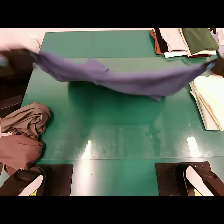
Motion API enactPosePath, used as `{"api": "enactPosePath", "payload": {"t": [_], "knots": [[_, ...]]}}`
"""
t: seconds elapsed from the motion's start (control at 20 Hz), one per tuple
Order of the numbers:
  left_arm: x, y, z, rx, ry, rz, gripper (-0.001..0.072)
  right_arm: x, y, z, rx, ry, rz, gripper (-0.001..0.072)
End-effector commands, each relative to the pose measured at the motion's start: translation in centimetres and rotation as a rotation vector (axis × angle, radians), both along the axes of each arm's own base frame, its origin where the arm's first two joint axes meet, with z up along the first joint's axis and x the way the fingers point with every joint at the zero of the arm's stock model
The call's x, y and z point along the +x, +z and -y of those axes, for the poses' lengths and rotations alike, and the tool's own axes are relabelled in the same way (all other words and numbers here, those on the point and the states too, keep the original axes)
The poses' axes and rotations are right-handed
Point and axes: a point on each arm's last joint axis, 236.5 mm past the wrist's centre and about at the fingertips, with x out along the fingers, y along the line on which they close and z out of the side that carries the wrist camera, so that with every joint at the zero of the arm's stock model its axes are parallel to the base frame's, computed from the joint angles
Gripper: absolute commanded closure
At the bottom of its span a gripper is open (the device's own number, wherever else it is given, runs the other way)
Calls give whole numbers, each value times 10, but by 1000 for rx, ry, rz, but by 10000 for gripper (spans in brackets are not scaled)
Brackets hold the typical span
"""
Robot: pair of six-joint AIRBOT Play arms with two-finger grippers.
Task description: Fold the shirts.
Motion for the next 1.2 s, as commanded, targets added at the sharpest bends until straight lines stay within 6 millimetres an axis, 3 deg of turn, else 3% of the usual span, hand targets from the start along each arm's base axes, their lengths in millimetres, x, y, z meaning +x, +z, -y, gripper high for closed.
{"api": "enactPosePath", "payload": {"t": [0.0, 0.1, 0.2, 0.3, 0.4, 0.55, 0.6, 0.7, 0.8, 0.9, 1.0, 1.1, 1.15], "knots": [[-75, 140, -20, -46, 23, 346, 686, -60, 130, -10, -139, -37, 304, 691], [-102, 177, -26, -70, 25, 451, 687, -82, 163, -6, -193, -79, 356, 691], [-117, 200, -30, -80, 33, 531, 687, -94, 183, 0, -237, -118, 366, 691], [-113, 204, -34, -56, 51, 555, 688, -97, 198, 4, -254, -137, 365, 691], [-78, 176, -37, 9, 83, 449, 688, -90, 201, 8, -244, -129, 343, 691], [6, 90, -26, 114, 84, 160, 687, -50, 174, 16, -178, -67, 243, 692], [39, 52, -20, 141, 74, 54, 687, -28, 151, 17, -143, -34, 178, 692], [94, -24, -9, 172, 63, -140, 686, 15, 84, 31, -131, -37, -18, 692], [136, -111, 2, 194, 48, -353, 686, 51, -6, 39, -177, -25, -264, 692], [166, -191, 13, 211, 25, -521, 686, 77, -89, 31, -174, 25, -457, 691], [190, -248, 17, 229, 24, -607, 686, 96, -158, 27, -148, 54, -592, 692], [214, -279, 15, 222, 42, -613, 686, 114, -210, 30, -121, 53, -671, 691], [225, -285, 10, 209, 60, -596, 686, 123, -224, 32, -114, 47, -687, 691]]}}
